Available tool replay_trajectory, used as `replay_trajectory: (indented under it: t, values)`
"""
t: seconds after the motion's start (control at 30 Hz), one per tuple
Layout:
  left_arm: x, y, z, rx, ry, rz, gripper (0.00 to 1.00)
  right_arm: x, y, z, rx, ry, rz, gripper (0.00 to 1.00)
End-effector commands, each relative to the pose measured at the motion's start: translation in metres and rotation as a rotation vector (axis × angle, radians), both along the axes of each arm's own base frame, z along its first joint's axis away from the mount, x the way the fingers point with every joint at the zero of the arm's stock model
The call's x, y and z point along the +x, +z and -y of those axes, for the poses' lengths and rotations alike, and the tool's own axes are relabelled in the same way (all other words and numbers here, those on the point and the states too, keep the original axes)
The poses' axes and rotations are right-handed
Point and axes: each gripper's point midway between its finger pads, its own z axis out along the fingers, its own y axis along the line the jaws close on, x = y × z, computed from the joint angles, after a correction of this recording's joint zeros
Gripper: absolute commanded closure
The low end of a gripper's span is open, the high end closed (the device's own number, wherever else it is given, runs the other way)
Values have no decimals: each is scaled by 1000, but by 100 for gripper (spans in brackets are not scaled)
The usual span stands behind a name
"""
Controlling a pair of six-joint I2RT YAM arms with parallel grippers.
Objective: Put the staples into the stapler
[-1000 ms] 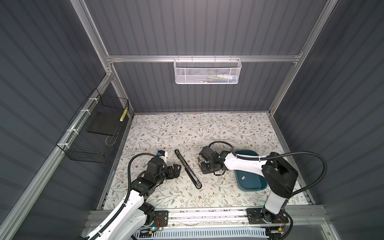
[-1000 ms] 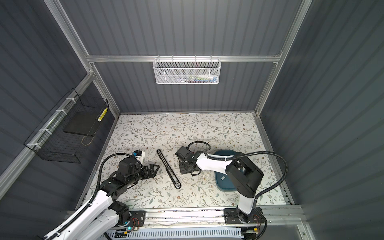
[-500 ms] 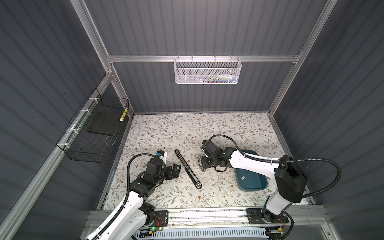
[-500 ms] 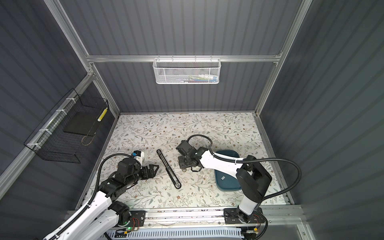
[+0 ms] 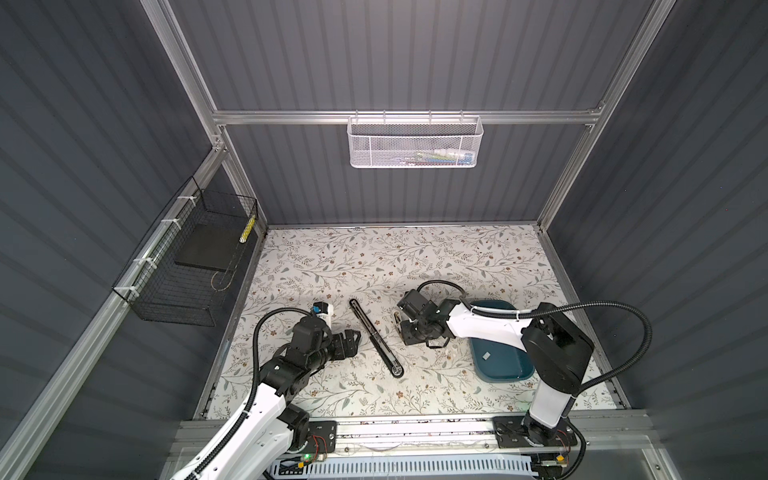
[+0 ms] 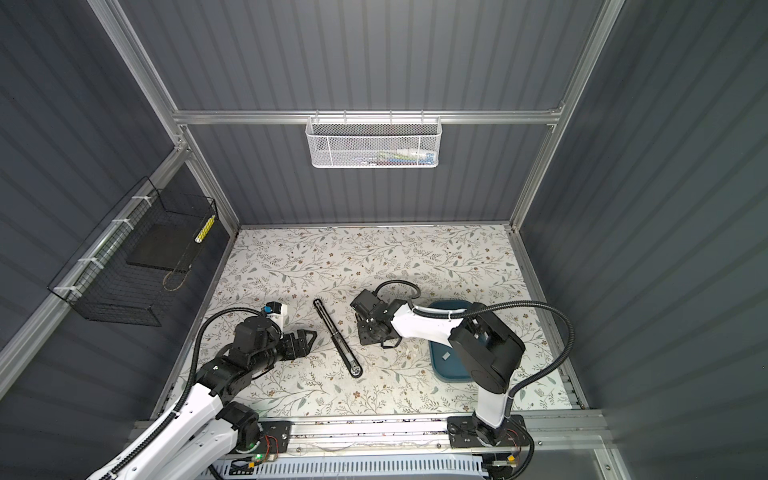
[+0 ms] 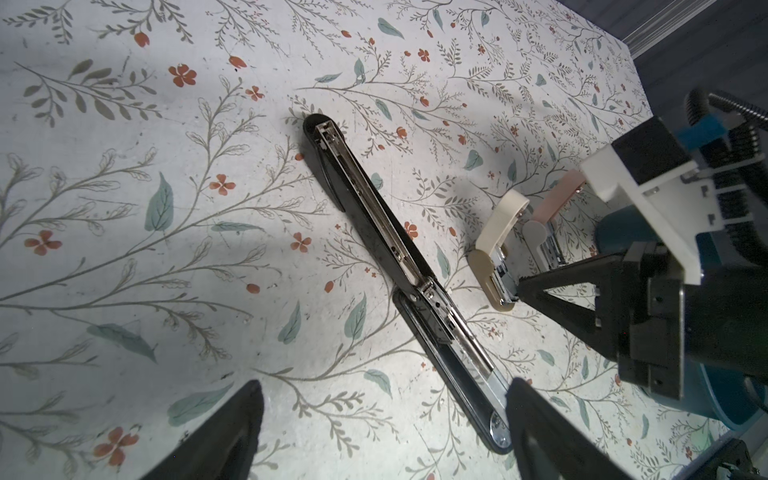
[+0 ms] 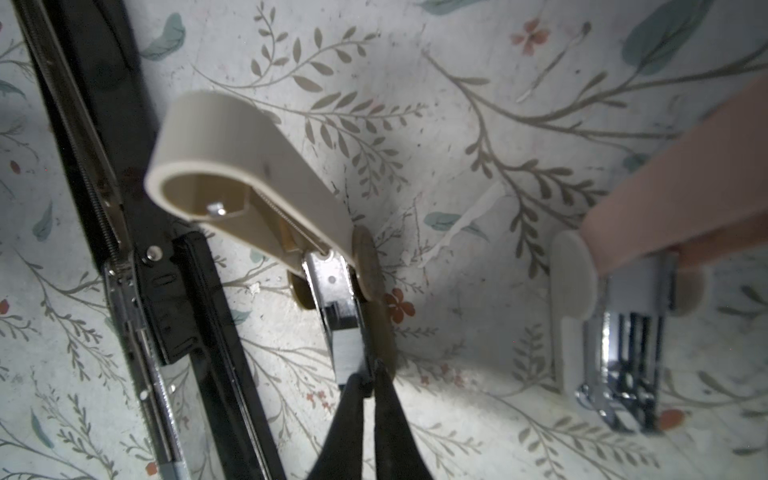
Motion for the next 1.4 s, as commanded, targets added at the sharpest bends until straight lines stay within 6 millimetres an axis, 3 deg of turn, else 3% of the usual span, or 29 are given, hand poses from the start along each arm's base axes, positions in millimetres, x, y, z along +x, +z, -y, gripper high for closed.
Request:
replay_trajectory:
  t: [0.0, 0.4, 0.67, 1.1, 1.23, 1.37]
  values:
    - [3, 6, 0, 0, 5, 10, 8, -16, -37, 16, -99, -6, -90, 88]
    - [5, 4, -1, 6, 12, 16, 8, -23, -75, 28, -270, -17, -220, 88]
    - [8, 2, 1, 6, 11, 13, 8, -26, -100, 25, -310, -7, -279, 88]
    - [9, 2, 0, 8, 15, 11, 8, -45, -161, 14, -184, -34, -355, 87]
    - [8, 5, 2, -2, 11, 12, 8, -44, -166, 16, -200, -55, -361, 82]
    - [6, 8, 1, -15, 15, 24, 8, -42, -167, 20, -204, -74, -361, 85]
